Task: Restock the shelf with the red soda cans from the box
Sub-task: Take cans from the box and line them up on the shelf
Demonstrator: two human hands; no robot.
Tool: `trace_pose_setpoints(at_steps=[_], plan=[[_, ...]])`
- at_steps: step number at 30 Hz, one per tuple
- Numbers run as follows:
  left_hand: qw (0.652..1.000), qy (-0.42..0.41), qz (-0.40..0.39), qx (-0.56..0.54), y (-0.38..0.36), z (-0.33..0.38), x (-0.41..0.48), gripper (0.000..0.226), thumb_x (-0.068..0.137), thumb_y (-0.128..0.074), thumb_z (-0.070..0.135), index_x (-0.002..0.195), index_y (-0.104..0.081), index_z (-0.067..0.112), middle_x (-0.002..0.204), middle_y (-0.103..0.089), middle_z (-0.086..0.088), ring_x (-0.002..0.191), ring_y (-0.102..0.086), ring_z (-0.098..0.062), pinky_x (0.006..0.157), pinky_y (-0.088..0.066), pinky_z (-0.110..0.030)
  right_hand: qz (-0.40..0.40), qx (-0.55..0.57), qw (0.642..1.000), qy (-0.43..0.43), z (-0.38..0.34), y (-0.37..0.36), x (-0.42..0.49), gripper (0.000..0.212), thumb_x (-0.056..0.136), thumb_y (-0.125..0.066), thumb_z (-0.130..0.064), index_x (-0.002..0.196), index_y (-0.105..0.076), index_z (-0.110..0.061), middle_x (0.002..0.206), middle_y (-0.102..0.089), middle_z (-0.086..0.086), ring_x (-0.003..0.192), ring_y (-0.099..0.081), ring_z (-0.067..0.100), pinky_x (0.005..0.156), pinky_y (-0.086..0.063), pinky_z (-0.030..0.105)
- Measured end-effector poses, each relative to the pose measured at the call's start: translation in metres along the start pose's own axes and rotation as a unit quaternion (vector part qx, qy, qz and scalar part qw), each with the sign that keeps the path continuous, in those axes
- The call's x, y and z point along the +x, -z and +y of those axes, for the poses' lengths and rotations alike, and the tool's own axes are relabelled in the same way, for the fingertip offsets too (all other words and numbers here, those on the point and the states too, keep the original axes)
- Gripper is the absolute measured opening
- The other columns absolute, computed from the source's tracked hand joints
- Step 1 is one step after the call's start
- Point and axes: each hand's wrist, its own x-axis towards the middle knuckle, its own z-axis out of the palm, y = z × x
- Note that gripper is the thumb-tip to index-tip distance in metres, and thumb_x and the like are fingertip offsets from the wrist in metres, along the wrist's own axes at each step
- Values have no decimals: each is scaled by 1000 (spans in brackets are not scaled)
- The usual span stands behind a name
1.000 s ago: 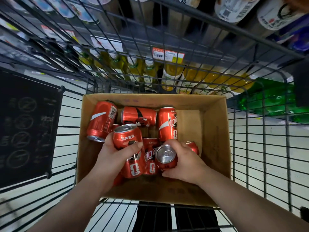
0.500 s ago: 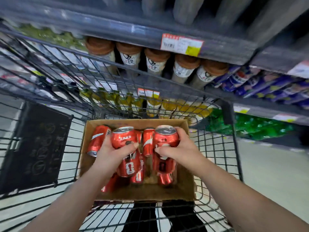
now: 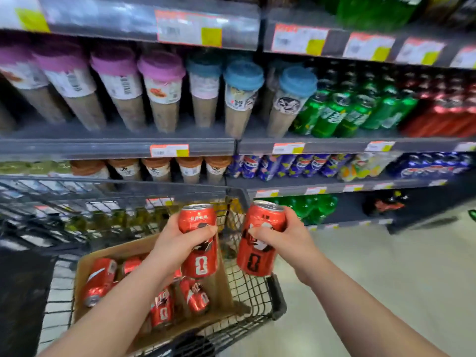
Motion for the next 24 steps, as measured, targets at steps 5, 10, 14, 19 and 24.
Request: trace_pose_setpoints(at_steps=[5, 10, 14, 19, 24], plan=[[996, -46, -64, 40, -99, 20, -32, 68, 56, -85, 29, 114, -51, 24, 101, -67, -4, 88, -66, -23, 79, -55, -40, 91, 49, 995, 18, 14, 101, -50, 33, 71, -77, -13, 93, -54, -23, 86, -65, -4, 76, -61, 10, 64, -48, 21], [987, -88, -127, 44, -213, 13, -89, 34, 74, -76, 14, 90, -50, 28, 92, -65, -1, 78, -64, -17, 61, -49, -28, 168, 77, 982, 37, 45, 210, -118, 39, 69, -79, -17, 100, -55, -19, 87, -64, -4, 73, -60, 6, 55, -45, 12], [975, -93, -195, 58, -310, 2, -150, 47, 56, -84, 24, 95, -57, 24, 89, -72, -8, 80, -69, -27, 74, -56, -42, 233, 82, 968, 35, 78, 300, -180, 46, 48, -72, -34, 90, -56, -24, 92, -66, -1, 80, -62, 11, 66, -47, 23], [957, -101, -261, 79, -408, -11, -212, 37, 42, -80, 25, 77, -67, 20, 73, -73, -10, 68, -69, -28, 73, -57, -43, 281, 92, 954, 40, 105, 394, -251, 45, 48, -71, -30, 89, -56, -22, 78, -63, -8, 65, -58, 2, 47, -41, 5], [940, -113, -305, 100, -482, -4, -251, 51, 47, -83, 27, 93, -61, 18, 84, -74, -15, 79, -71, -35, 75, -58, -46, 330, 116, 935, 52, 116, 463, -292, 31, 69, -77, -15, 88, -55, -25, 84, -64, -7, 73, -60, 5, 56, -44, 15]])
